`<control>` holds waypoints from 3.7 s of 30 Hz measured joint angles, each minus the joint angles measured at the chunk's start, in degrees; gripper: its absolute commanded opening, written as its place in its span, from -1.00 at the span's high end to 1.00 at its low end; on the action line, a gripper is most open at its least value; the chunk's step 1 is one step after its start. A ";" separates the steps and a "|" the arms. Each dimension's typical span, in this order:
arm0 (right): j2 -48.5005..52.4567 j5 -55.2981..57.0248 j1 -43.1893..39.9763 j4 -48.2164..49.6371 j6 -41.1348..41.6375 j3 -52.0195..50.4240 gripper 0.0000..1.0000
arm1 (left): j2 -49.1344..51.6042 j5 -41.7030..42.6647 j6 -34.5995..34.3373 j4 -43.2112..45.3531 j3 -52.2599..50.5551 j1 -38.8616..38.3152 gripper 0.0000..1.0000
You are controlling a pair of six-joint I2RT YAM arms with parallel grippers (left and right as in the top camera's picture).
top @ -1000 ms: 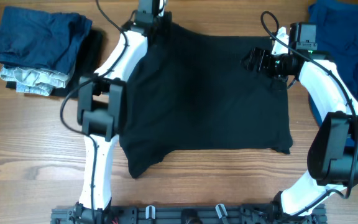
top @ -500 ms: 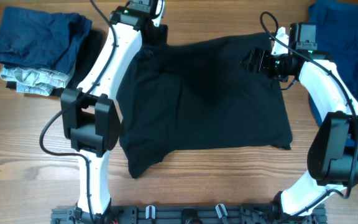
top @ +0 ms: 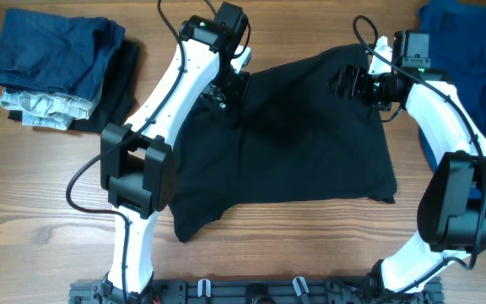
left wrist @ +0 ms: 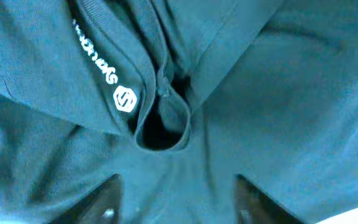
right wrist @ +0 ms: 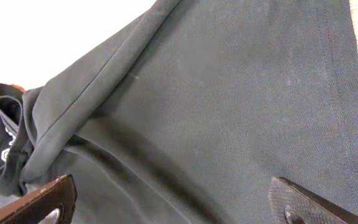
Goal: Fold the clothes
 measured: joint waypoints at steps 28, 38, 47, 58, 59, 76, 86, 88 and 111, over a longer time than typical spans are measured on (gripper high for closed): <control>0.00 0.00 0.00 0.20 0.00 0.00 -1.00 | 9.90 0.83 -0.70 22.51 0.09 5.55 0.35; 0.00 0.00 0.00 0.24 0.00 0.00 -1.00 | 9.90 0.81 -0.33 25.92 0.09 5.55 0.47; 0.00 0.00 0.00 0.24 0.00 0.00 -1.00 | 9.92 -2.12 -0.33 22.01 0.09 6.56 0.27; 0.00 0.00 0.00 0.90 0.00 0.00 -0.99 | 9.92 -7.85 -0.13 18.08 0.09 7.41 0.36; 0.00 0.00 0.00 0.90 0.00 0.00 -1.00 | 9.92 -7.89 -0.17 17.75 0.09 7.41 0.50; 0.00 0.00 0.00 1.07 0.00 0.00 -0.99 | 8.83 -11.30 -2.36 21.16 7.76 7.80 0.92; 0.00 0.00 0.00 1.07 0.00 0.00 -0.99 | 6.51 -13.53 -2.51 38.64 10.43 8.20 -0.99; 0.00 0.00 0.00 1.07 0.00 0.00 -0.99 | 6.51 -14.95 -2.58 37.92 10.43 8.20 -0.99; 0.00 0.00 0.00 0.83 0.00 0.00 -0.99 | 14.86 -4.48 4.07 24.20 10.43 5.49 -0.11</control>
